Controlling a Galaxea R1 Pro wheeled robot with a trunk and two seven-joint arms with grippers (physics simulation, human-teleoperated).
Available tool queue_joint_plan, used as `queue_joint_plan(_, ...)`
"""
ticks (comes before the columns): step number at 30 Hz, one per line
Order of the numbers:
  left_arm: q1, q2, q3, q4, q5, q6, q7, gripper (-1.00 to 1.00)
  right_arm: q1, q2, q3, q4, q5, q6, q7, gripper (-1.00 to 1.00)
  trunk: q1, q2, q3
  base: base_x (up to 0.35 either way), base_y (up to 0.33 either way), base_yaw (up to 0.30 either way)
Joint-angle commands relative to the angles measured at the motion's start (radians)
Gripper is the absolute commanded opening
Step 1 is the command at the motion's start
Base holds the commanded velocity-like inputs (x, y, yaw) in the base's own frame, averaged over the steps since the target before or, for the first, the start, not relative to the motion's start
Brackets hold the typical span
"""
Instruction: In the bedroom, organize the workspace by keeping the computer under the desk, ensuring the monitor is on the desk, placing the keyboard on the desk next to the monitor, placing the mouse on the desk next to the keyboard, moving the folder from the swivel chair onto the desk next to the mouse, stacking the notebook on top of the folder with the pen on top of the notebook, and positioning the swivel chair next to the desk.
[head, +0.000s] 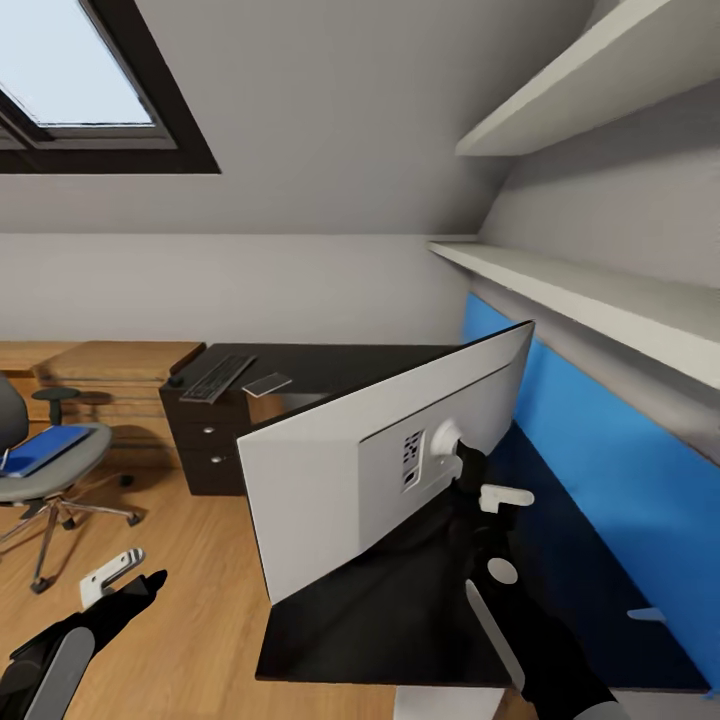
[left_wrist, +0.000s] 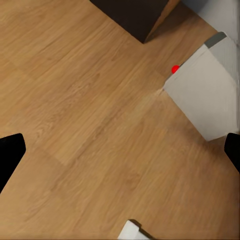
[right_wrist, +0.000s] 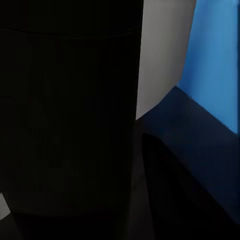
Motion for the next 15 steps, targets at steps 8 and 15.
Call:
queue_joint_plan(8, -0.001, 0.0, 0.0, -0.002, 0.011, 0.005, 0.008, 1.0, -0.001, -0.002, 0.004, 0.009, 0.002, -0.005, -0.014, -1.0, 0.0, -0.001, -0.001, 0.199, -0.223, 0.0)
queue_joint_plan(15, -0.001, 0.0, 0.001, -0.002, 0.011, 0.005, 0.007, 1.0, -0.001, -0.002, 0.004, 0.009, 0.002, -0.005, -0.014, -1.0, 0.0, -0.001, -0.001, 0.292, -0.069, 0.0)
